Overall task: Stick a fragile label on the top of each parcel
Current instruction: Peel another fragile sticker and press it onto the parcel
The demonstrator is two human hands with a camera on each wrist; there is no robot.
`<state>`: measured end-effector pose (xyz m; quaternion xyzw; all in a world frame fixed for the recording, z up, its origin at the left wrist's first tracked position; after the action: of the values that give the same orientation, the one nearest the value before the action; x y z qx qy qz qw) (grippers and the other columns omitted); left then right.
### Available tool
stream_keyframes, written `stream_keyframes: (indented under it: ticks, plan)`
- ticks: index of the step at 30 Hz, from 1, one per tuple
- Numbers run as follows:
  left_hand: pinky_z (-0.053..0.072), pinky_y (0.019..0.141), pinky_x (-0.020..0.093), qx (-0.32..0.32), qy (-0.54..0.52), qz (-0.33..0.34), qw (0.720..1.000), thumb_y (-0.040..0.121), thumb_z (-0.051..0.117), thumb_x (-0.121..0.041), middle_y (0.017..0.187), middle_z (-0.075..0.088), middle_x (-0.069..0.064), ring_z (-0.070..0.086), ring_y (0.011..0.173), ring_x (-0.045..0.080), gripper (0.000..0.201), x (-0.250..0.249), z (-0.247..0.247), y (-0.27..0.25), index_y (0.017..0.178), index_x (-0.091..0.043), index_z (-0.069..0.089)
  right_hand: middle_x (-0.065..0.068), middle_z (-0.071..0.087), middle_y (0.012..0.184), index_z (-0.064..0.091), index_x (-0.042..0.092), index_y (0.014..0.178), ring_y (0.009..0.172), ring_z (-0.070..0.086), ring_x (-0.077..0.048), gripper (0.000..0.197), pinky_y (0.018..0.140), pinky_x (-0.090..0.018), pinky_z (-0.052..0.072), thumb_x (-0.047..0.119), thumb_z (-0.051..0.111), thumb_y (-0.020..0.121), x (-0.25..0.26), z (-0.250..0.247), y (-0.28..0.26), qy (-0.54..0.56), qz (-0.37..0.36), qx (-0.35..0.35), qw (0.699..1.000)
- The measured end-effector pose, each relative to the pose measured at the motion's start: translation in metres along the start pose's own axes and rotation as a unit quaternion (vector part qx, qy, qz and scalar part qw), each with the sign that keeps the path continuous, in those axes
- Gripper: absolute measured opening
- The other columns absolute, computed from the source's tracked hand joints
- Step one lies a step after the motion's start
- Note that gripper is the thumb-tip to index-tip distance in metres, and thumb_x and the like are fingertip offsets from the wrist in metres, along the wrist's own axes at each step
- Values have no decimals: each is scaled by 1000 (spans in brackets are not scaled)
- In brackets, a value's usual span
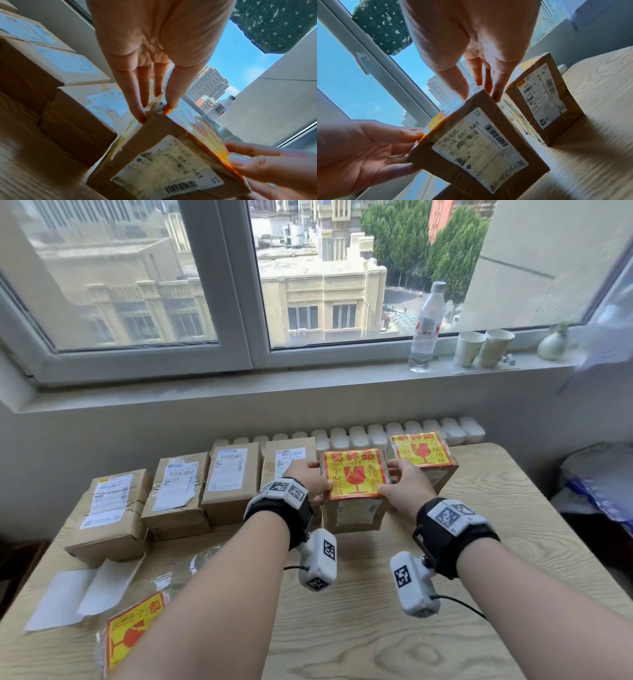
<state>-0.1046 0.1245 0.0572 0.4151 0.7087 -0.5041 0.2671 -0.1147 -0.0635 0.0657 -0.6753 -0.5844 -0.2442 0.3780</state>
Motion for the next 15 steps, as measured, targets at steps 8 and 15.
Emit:
stream_keyframes:
  ticks: [8, 15]
  plan:
    - [59, 81, 46, -31, 45, -29, 998, 90, 57, -14, 116, 66, 13, 68, 95, 31, 46, 24, 25, 44, 136, -17, 51, -4, 60, 129, 48, 15, 137, 114, 59, -20, 56, 92, -29, 47, 8, 67, 85, -20, 13, 27, -100, -28, 19, 994]
    - [55, 90, 46, 18, 127, -52, 990, 96, 43, -13, 128, 59, 21, 62, 112, 37, 38, 15, 42, 58, 132, -2, 50, 3, 54, 123, 62, 27, 120, 119, 45, -18, 35, 94, -36, 45, 30, 64, 86, -18, -16, 45, -183, -106, -95, 973]
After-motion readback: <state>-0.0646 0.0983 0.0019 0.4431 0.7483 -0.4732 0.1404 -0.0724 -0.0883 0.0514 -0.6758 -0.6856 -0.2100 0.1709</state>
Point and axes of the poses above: each hand's wrist, its own y-axis towards the middle knuckle, its own z-axis out of the palm, x = y × z, the point moved 2 cm from there along y, towards the middle knuckle
